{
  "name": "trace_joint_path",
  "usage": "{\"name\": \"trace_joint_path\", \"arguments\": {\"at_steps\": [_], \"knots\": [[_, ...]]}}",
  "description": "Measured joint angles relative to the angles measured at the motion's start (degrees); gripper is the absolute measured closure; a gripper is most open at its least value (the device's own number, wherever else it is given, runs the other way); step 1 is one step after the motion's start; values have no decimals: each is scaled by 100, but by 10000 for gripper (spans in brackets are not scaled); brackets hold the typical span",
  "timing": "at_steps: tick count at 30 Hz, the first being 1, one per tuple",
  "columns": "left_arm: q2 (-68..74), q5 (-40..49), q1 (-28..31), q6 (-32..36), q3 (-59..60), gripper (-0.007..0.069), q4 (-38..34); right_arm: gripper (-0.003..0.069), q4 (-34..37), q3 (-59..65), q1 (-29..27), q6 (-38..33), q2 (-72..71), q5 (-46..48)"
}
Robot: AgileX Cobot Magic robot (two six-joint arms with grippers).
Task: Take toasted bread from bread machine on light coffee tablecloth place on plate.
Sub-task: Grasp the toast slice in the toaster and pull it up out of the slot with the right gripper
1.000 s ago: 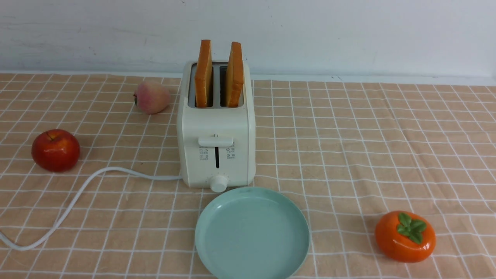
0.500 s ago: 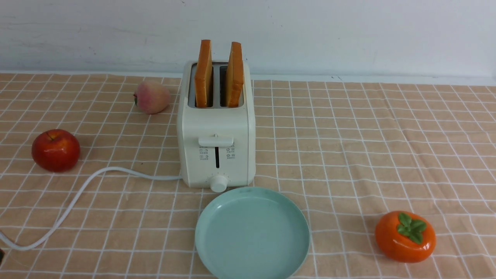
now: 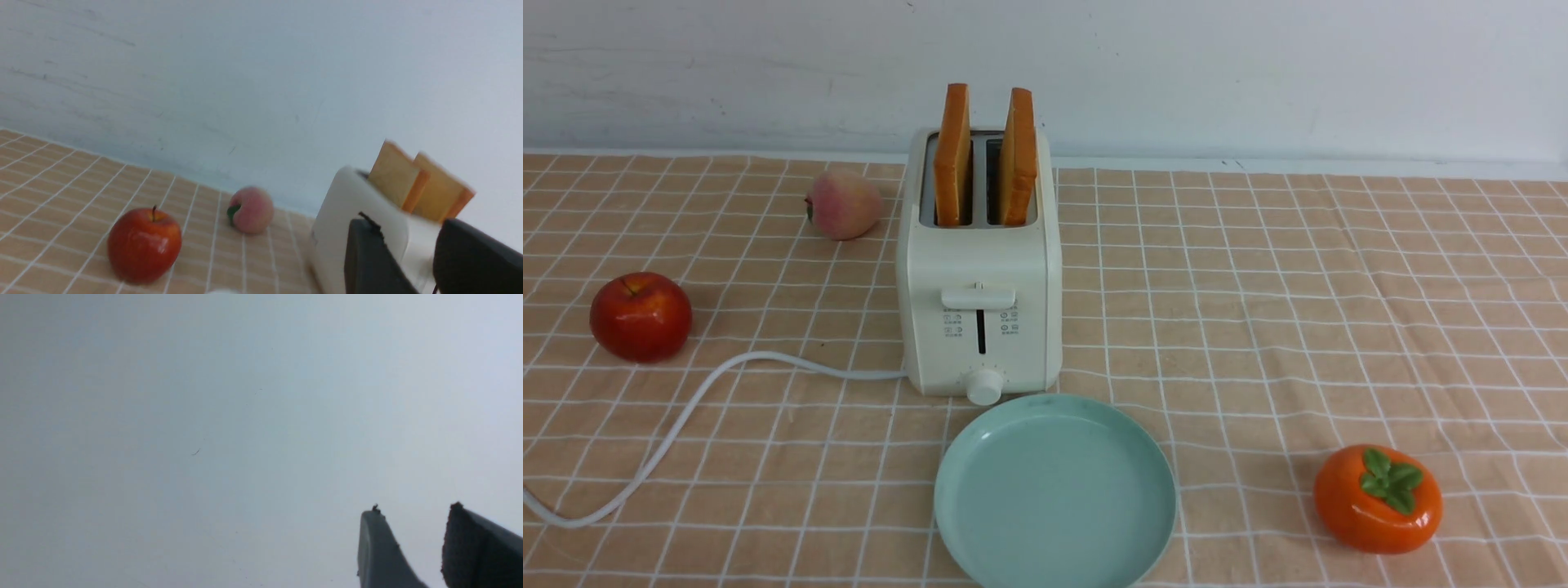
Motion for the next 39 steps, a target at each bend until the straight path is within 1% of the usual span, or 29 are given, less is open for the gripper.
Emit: {"name": "trace_joint_path", "arguments": {"at_steps": [1, 2, 4, 5, 6, 9, 14, 15, 16, 17, 19, 21, 22, 23, 24, 26, 28, 31, 32, 35, 36, 37, 38, 39], "knots": [[0, -49, 0, -39, 0, 386, 0, 419, 0, -7, 0, 0, 0, 0], [0, -513, 0, -345, 0, 386, -34, 419, 23, -116, 0, 65, 0, 25], [0, -1082, 0, -626, 0, 386, -51, 419, 70, -293, 0, 85, 0, 68], [0, -1082, 0, -656, 0, 386, -51, 419, 70, -317, 0, 85, 0, 76], [0, -1522, 0, -896, -16, 386, -58, 419, 206, -557, 0, 85, 61, 118], [0, -1553, 0, -1090, -305, 386, -64, 419, 486, -986, 0, 91, 406, 212], [12, -1202, 0, -1144, -1151, 386, -66, 419, 833, -1806, 0, 102, 1189, 354], [145, -944, 0, -1150, -1582, 386, -66, 419, 878, -2294, 0, 107, 1569, 487], [168, -944, 0, -1150, -1639, 386, -66, 419, 878, -2294, 0, 107, 1618, 508], [369, -611, 0, -1150, -2052, 386, -66, 419, 879, -2798, 0, 107, 1967, 742], [692, -111, 0, -1155, -2605, 386, -66, 419, 879, -3421, 0, 107, 2438, 1199], [1129, 614, 0, -1155, -3261, 386, -66, 419, 844, -4226, 0, 107, 3037, 2030], [1328, 972, 0, -1155, -3584, 386, -66, 419, 790, -4578, 0, 107, 3367, 2611], [1367, 1043, 0, -1155, -3584, 386, -66, 419, 777, -4647, 0, 107, 3423, 2611], [1646, 1542, 0, -1155, -3940, 386, -66, 419, 649, -5091, 0, 101, 3812, 3362], [2025, 2193, 0, -1155, -4239, 386, -66, 419, 410, -5600, 0, 14, 4336, 4294], [2378, 2792, 0, -1149, -4367, 386, -52, 419, 147, -5937, 0, -140, 4764, 5017], [2736, 3459, 0, -1029, -4385, 386, 116, 419, 16, -6044, 0, -224, 5183, 5405], [2760, 3502, 0, -999, -4385, 386, 156, 419, 25, -6050, 0, -224, 5206, 5421], [3192, 4265, 0, -866, -4391, 386, 372, 419, 482, -6075, 122, -303, 5546, 5783], [3192, 4265, 0, -866, -4391, 386, 377, 419, 516, -6075, 150, -323, 5588, 5821], [3390, 4628, 0, -866, -4391, 386, 371, 419, 810, -6079, 291, -549, 5794, 5951], [3411, 4668, 0, -866, -4391, 386, 371, 419, 848, -6079, 310, -628, 5822, 5966], [3563, 4940, 0, -879, -4391, 386, 310, 419, 1141, -6096, 459, -895, 6019, 6056]]}}
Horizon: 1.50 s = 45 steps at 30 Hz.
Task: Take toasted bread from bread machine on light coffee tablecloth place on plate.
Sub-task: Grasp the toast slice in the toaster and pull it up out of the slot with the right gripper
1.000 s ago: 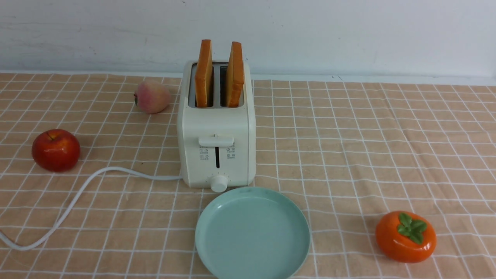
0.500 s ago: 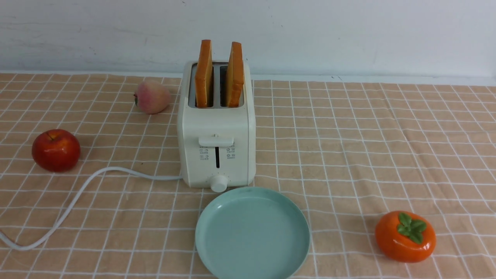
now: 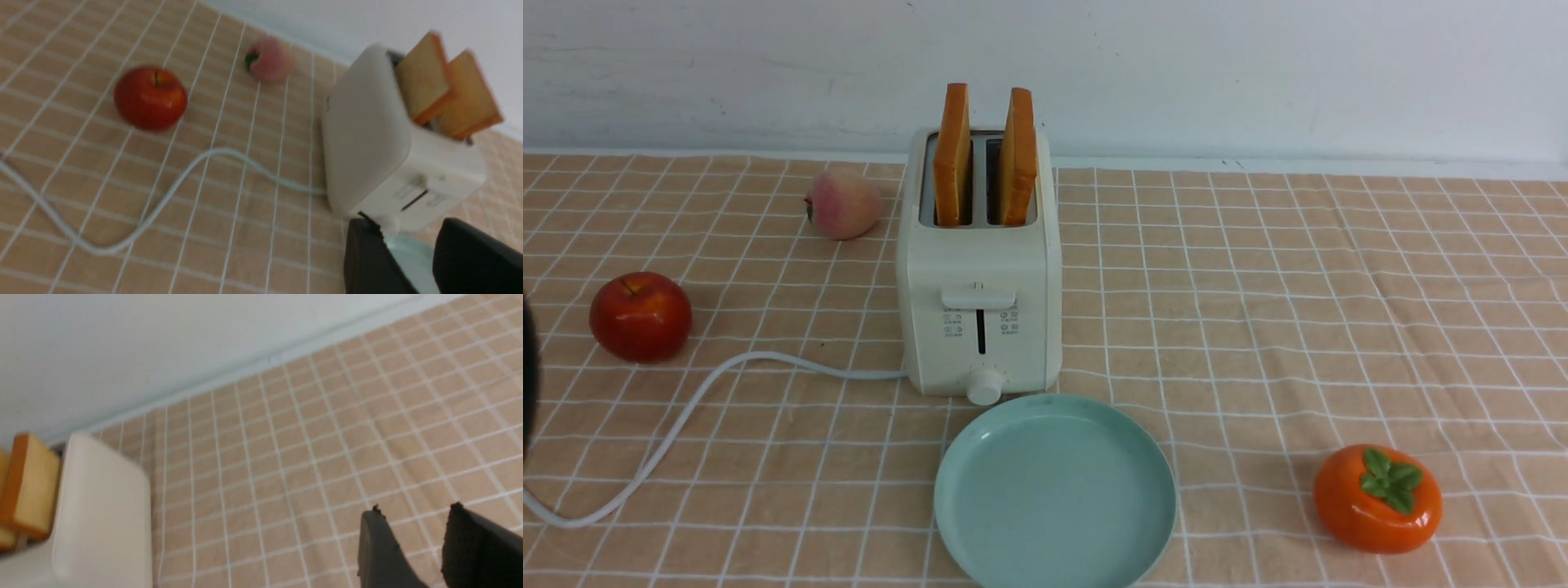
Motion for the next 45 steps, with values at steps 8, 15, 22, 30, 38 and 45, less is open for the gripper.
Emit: {"name": "trace_joint_path", "arguments": {"at_steps": [8, 15, 22, 30, 38, 45], "knots": [[681, 1510, 0, -247, 0, 386, -528, 414, 1816, -1381, 1108, -1909, 1895, 1121], [933, 1990, 0, -247, -5, 386, -551, 347, 1834, -3380, 2105, -1904, 3212, 1303], [951, 2423, 0, -247, -5, 386, -775, 263, -27, -6127, 3017, -52, 4919, 2000], [951, 2483, -33, -247, -5, 386, -897, 261, -1280, -7434, 3314, 1068, 6115, 2505], [951, 2399, -648, -247, -5, 386, -956, 286, -1673, -7478, 3304, 1492, 6735, 2076], [951, 2373, -663, -247, -5, 386, -986, 368, -1685, -7488, 3273, 1749, 6861, 1832]]}}
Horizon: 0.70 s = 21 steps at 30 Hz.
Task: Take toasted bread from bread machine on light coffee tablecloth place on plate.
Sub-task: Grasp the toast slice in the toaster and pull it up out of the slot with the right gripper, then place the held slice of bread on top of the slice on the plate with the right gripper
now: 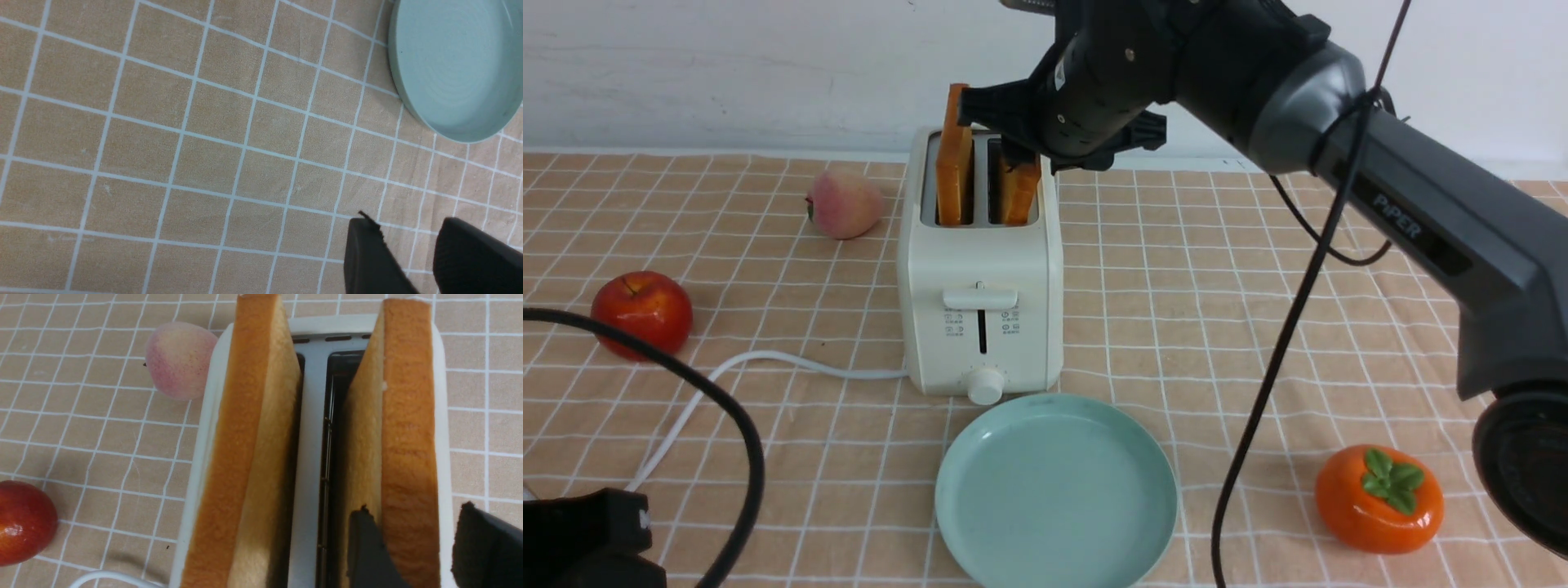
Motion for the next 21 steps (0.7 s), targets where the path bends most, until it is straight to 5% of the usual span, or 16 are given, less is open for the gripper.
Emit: {"name": "trace_joint_path", "arguments": {"at_steps": [7, 21], "knots": [[0, -7, 0, 0, 0, 386, 0, 547, 60, -26, 0, -4, 41, -78], [0, -19, 0, 0, 0, 386, 0, 551, 347, -484, -222, -1116, -1590, 725]]}}
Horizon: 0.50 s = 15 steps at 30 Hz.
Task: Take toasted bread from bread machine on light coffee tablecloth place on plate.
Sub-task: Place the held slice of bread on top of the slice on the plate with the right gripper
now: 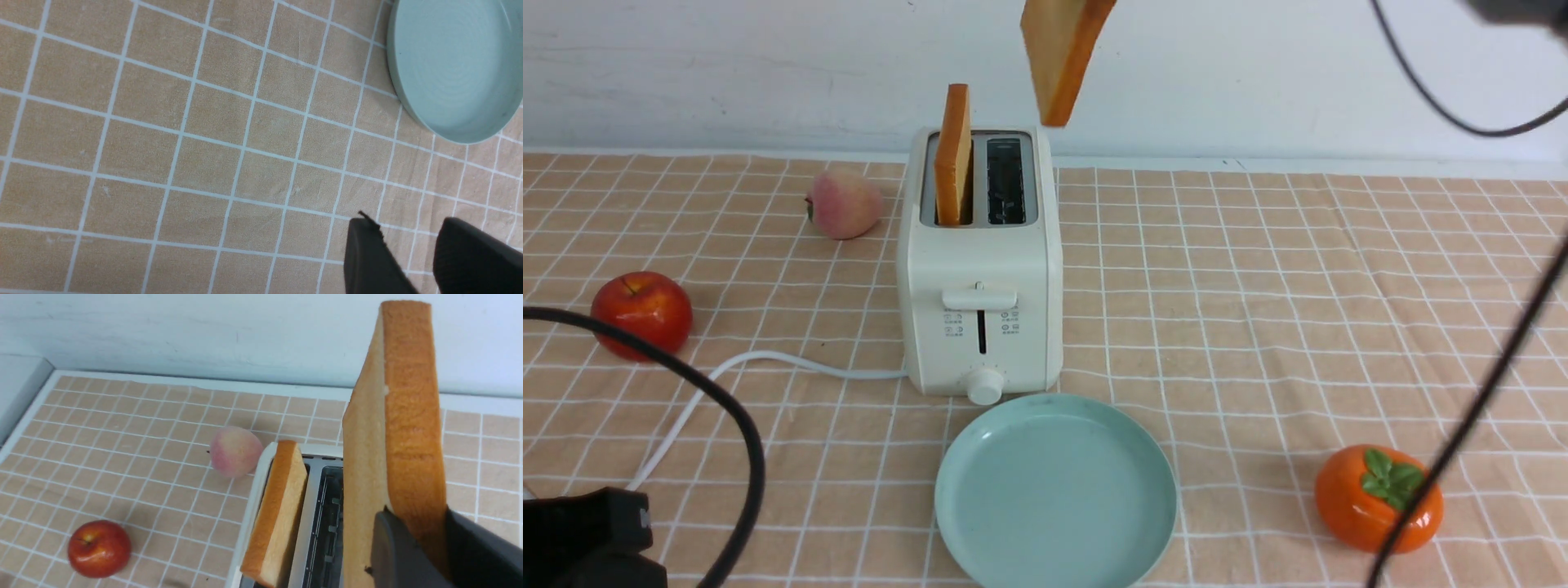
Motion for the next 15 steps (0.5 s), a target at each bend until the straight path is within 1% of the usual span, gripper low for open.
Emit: {"name": "trace_joint_path", "arguments": {"at_steps": [2, 4, 5, 6, 10, 12, 15], "knots": [[0, -26, 0, 0, 0, 386, 0, 551, 493, 57, -169, -338, -395, 129], [0, -48, 0, 0, 0, 386, -4, 551, 1188, 403, -415, -711, -859, 72], [0, -47, 0, 0, 0, 386, -4, 551, 1648, 743, -588, -919, -1156, 19], [0, -47, 0, 0, 0, 386, -4, 551, 1960, 1018, -705, -1091, -1359, -43], [0, -81, 0, 0, 0, 386, -4, 551, 3315, 2883, -1209, -1878, -2233, -316], [0, -95, 0, 0, 0, 386, -4, 551, 3815, 3899, -1419, -2164, -2512, -470], [0, -141, 0, 0, 0, 386, -4, 551, 4380, 4999, -1594, -2350, -2619, -629]]}}
